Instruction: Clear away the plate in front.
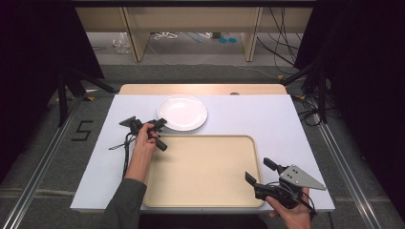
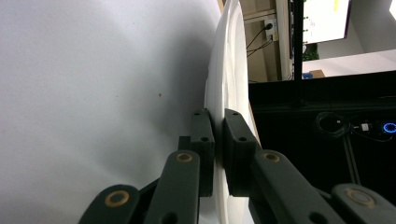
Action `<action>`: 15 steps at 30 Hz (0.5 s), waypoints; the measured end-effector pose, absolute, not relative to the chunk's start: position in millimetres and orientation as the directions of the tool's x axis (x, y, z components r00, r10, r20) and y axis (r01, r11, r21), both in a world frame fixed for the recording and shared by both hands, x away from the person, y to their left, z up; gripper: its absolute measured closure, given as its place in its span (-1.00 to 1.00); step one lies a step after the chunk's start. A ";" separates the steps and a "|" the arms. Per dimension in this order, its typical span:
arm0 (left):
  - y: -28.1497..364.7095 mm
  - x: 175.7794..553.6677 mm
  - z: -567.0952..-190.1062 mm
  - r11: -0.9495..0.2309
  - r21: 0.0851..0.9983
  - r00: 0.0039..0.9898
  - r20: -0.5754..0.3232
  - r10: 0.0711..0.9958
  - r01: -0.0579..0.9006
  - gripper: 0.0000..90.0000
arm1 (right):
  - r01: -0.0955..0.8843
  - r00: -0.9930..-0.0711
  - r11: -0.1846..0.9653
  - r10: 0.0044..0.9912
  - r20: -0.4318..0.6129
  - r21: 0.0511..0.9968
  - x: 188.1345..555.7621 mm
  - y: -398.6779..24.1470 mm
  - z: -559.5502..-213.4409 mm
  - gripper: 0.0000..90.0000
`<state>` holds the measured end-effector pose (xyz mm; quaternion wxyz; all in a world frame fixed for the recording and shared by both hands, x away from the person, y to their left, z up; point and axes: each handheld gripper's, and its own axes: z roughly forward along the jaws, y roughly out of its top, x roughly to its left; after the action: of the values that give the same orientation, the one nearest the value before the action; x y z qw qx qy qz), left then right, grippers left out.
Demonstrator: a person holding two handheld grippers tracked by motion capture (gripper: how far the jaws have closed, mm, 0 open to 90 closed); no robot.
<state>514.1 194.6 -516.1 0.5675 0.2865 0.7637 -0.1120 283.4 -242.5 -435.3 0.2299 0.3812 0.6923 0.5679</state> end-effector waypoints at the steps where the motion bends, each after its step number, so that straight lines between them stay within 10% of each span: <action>1: 194.5 513.8 -516.2 0.813 0.150 -0.192 -0.933 0.306 0.563 0.85 | 0.269 -0.604 0.067 0.789 0.114 0.961 283.2 -242.9 -435.2 -0.58; 15: 195.5 507.6 -509.8 0.819 0.114 -0.187 -0.947 0.260 0.563 0.77 | 0.274 -0.603 0.070 0.790 0.114 0.959 283.5 -243.7 -435.3 -0.58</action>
<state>507.6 195.5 -509.8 0.5773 0.2710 0.7590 -0.1312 283.5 -243.7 -435.3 0.2285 0.3827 0.6949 0.5643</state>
